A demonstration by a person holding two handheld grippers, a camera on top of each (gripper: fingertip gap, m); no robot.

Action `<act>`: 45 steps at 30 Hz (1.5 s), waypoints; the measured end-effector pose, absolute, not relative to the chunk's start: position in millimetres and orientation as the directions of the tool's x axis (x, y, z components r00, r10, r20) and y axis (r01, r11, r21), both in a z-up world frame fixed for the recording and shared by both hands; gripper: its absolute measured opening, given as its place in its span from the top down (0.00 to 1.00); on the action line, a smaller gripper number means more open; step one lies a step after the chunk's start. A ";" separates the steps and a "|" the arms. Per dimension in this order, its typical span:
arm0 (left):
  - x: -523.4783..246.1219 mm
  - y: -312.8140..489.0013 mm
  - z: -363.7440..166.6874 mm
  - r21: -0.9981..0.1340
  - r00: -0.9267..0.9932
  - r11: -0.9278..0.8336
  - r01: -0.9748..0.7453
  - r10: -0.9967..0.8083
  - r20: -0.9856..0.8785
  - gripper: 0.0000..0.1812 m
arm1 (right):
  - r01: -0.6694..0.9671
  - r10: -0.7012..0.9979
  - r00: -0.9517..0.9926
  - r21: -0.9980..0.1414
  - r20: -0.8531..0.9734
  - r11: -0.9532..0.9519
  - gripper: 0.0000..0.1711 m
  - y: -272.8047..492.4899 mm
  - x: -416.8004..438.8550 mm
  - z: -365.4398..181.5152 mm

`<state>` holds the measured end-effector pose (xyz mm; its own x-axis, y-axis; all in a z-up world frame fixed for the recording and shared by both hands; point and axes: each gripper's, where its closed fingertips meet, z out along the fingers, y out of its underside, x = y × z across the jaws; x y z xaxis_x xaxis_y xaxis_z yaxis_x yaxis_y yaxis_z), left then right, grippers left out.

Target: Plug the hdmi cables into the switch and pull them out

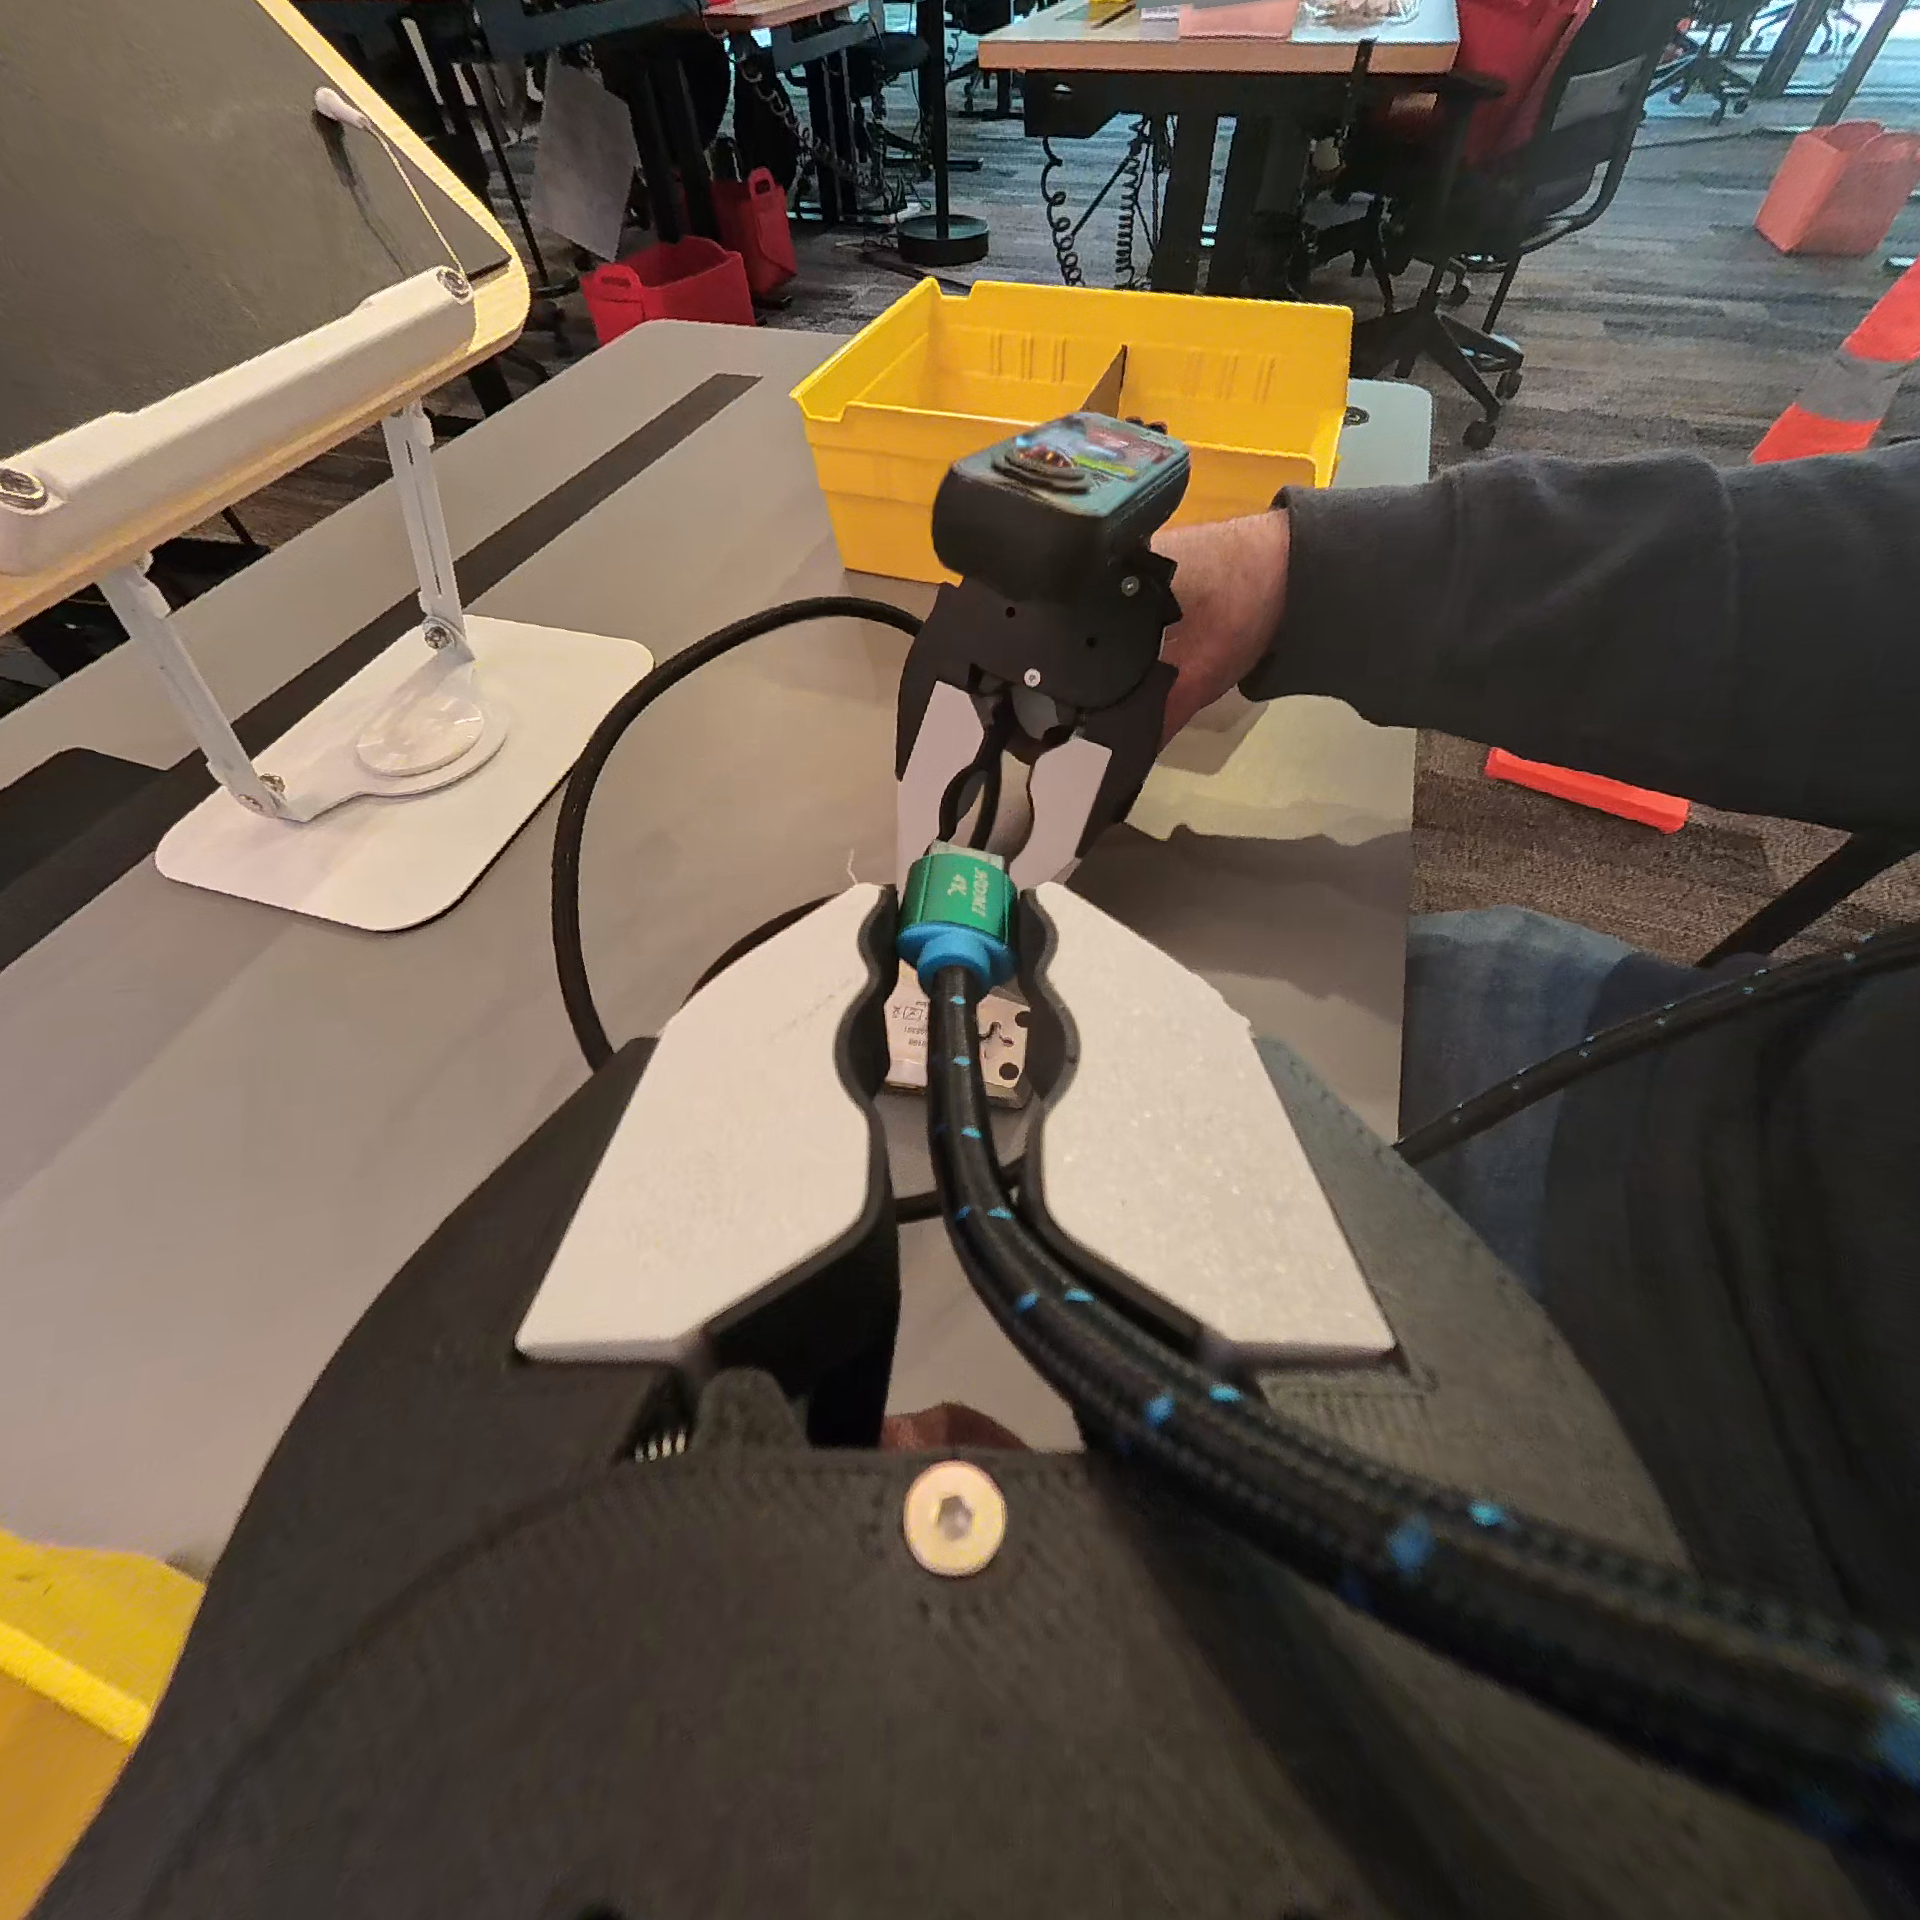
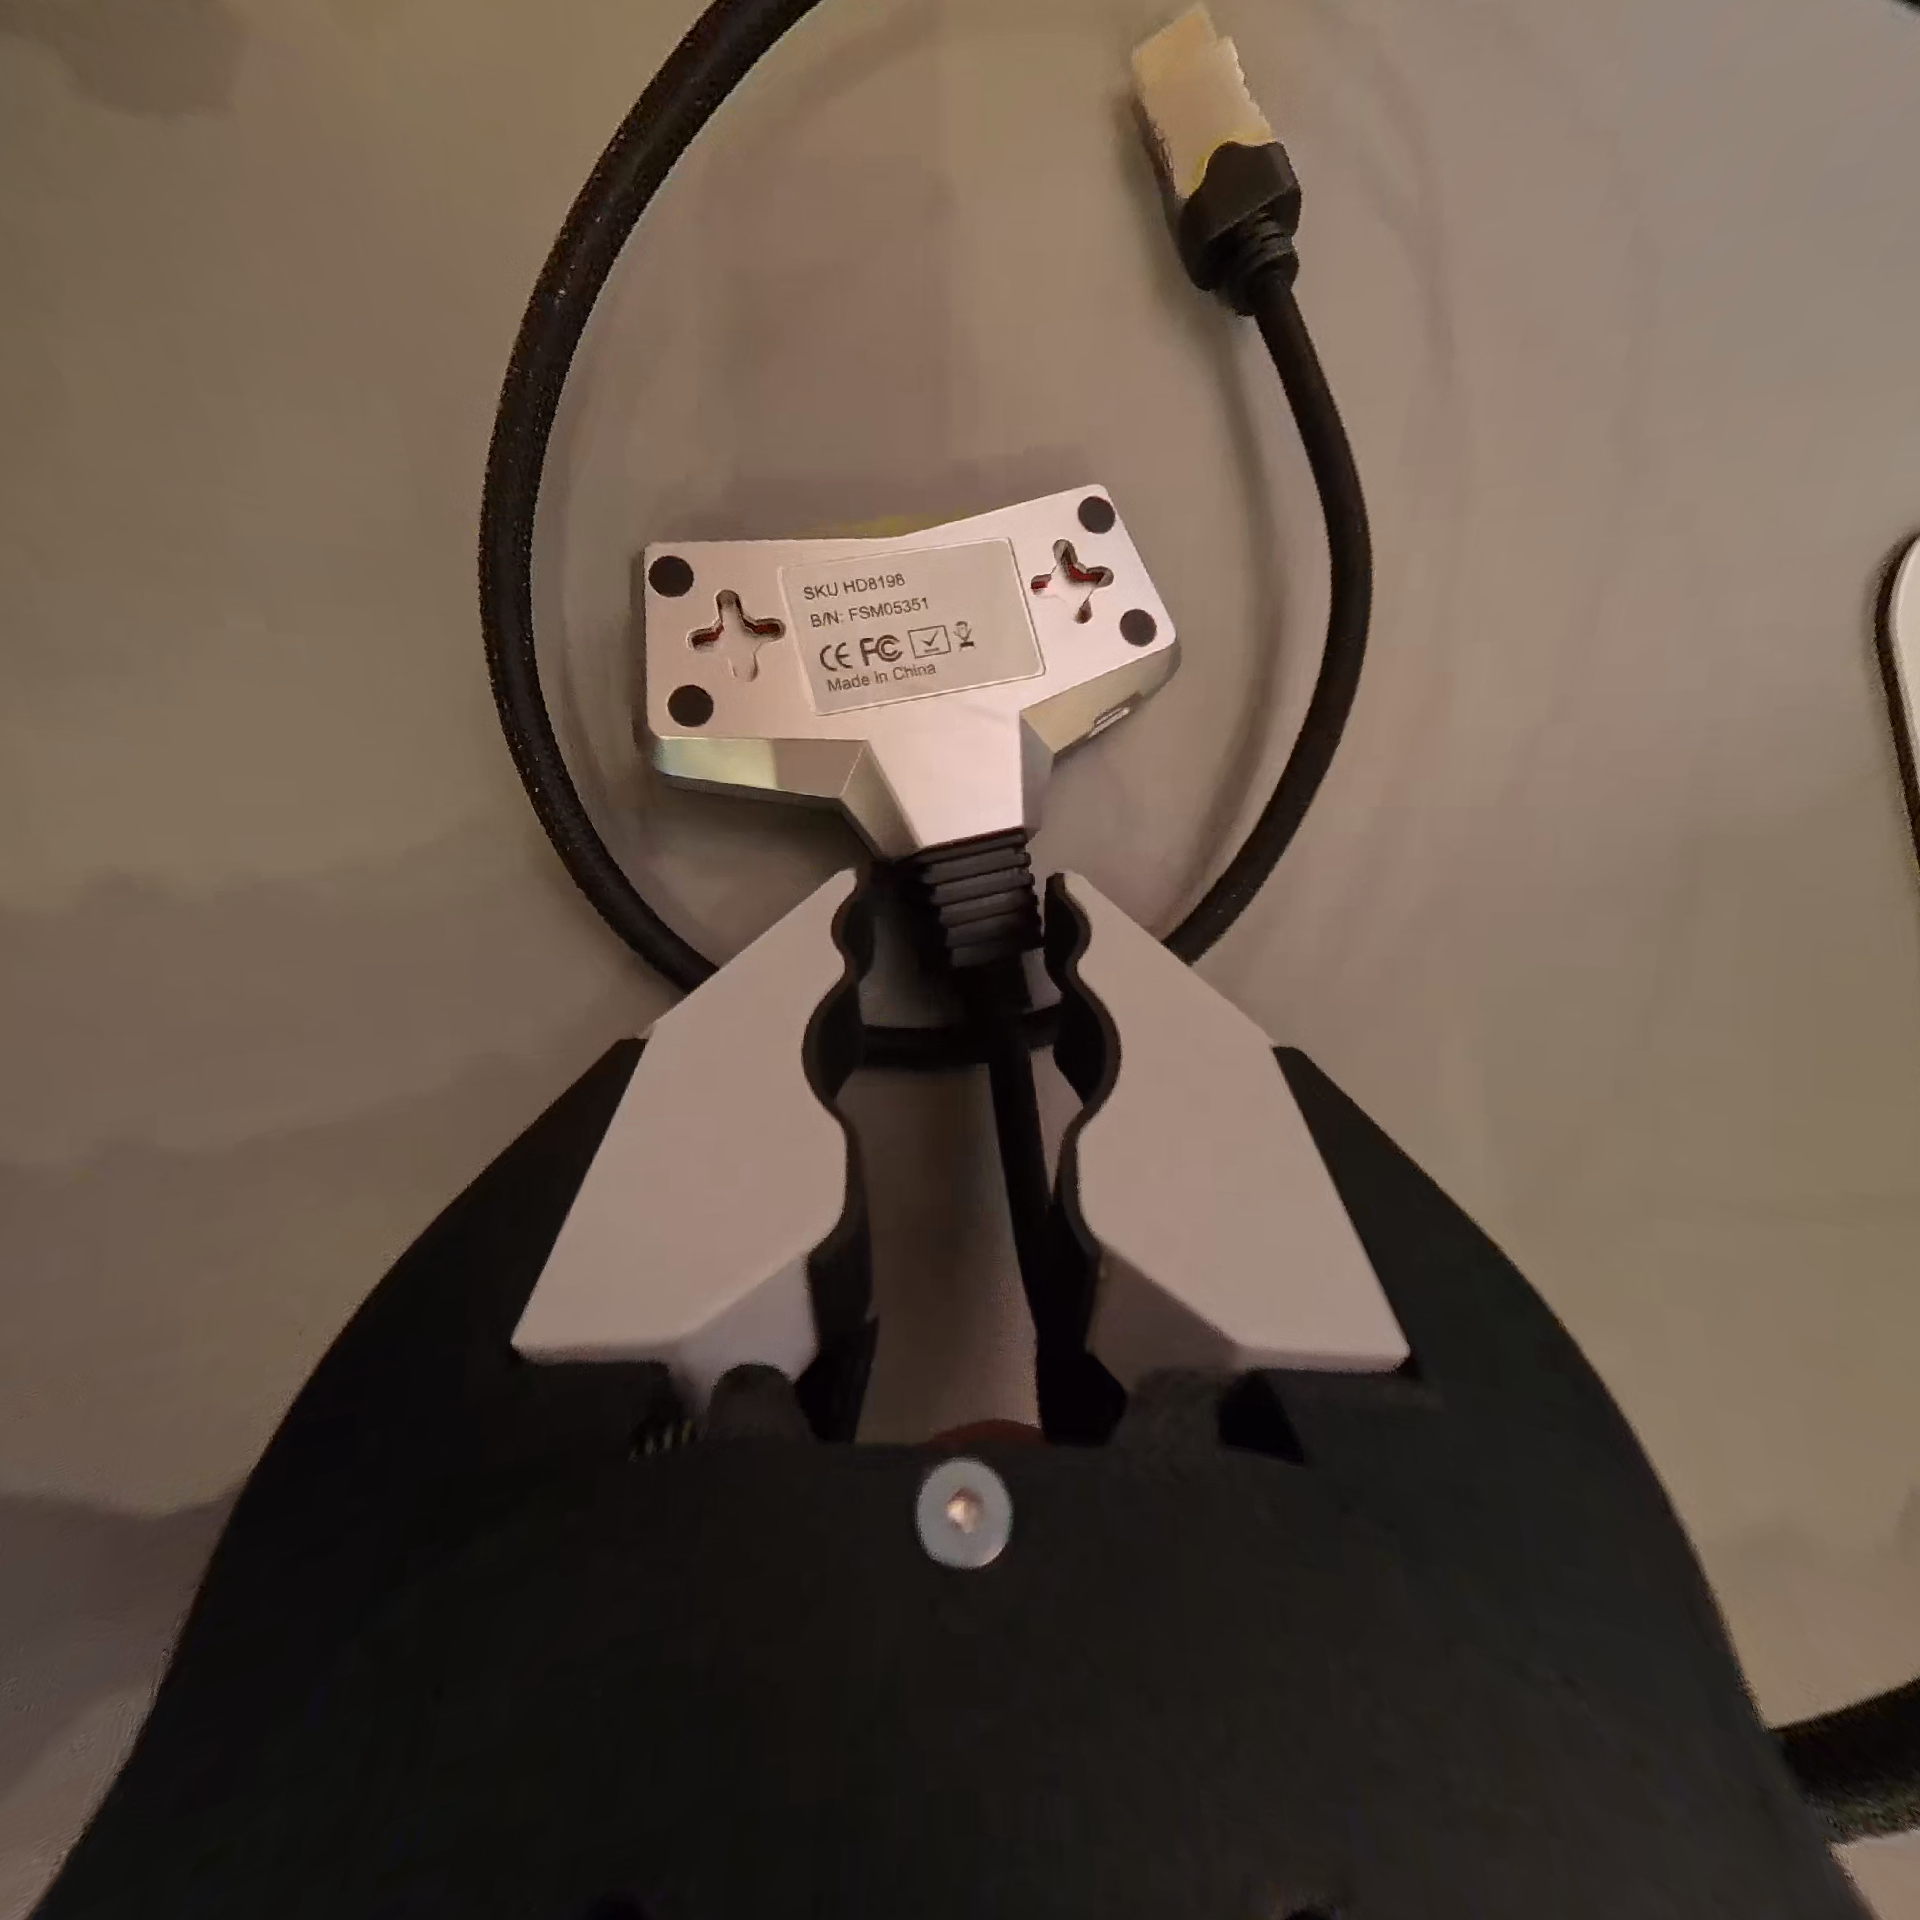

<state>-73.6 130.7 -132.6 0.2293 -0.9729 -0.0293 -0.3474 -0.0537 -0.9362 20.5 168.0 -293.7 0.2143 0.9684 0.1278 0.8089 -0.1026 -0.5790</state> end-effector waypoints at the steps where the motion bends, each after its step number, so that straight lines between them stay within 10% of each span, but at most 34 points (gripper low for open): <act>1: -73.3 130.6 -132.7 -0.936 0.229 -0.053 -0.347 -0.973 -0.029 0.88 | 0.815 0.968 0.211 -0.571 0.136 -0.097 0.82 168.1 19.8 -295.4; 18: -75.8 133.2 -133.9 -0.934 0.236 -0.051 -0.354 -0.971 -0.036 0.88 | 0.670 0.947 0.267 -0.671 -0.180 -0.316 0.88 152.4 8.8 -271.0; 45: -74.2 131.5 -133.6 -0.934 0.231 -0.052 -0.354 -0.972 -0.034 0.88 | 0.506 0.616 0.257 -0.439 -0.745 -0.743 0.87 115.6 8.1 -266.2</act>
